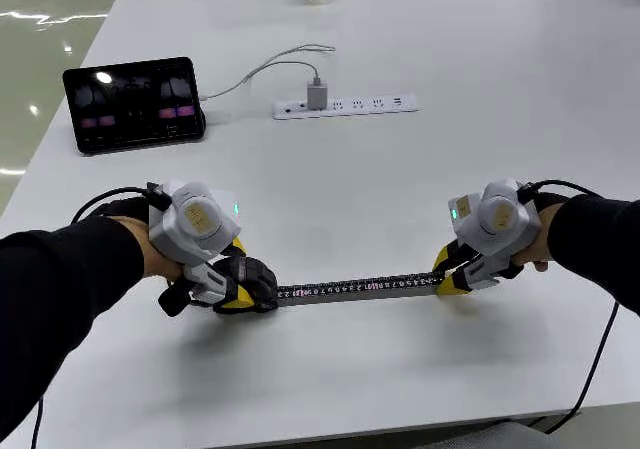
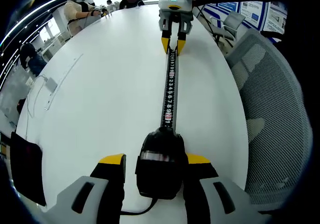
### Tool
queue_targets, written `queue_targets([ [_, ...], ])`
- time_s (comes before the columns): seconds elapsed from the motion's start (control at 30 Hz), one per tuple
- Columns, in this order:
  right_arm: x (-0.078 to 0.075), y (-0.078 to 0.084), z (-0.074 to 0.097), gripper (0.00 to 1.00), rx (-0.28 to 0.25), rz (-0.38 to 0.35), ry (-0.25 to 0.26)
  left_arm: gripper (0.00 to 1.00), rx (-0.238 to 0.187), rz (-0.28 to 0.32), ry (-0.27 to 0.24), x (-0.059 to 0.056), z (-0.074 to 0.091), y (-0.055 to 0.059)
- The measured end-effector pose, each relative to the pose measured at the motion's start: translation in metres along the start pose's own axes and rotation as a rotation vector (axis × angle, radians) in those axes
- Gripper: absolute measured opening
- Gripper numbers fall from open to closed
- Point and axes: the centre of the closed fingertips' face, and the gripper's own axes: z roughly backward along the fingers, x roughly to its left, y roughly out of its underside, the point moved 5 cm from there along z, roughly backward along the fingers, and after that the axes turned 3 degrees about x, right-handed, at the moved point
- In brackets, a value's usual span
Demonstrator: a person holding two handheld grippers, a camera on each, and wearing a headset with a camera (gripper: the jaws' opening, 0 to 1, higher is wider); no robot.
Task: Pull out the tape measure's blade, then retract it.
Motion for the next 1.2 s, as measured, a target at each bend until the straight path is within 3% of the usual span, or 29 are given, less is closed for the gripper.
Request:
queue_targets([
  [0.1,0.001,0.001,0.0,0.16,0.003,-0.02,0.002,0.46,-0.006,0.046,-0.004,0.002,0.003,0.002],
  [0.6,0.001,0.007,0.01,0.29,-0.022,-0.12,0.042,0.59,-0.048,0.142,-0.008,0.002,0.009,0.005],
  [0.87,0.002,0.007,0.016,0.39,-0.07,-0.227,0.074,0.71,-0.073,0.213,0.003,-0.001,0.013,0.011],
  [1.2,0.007,0.014,0.023,0.47,-0.139,-0.344,0.12,0.8,-0.103,0.309,-0.023,0.0,0.018,0.024],
])
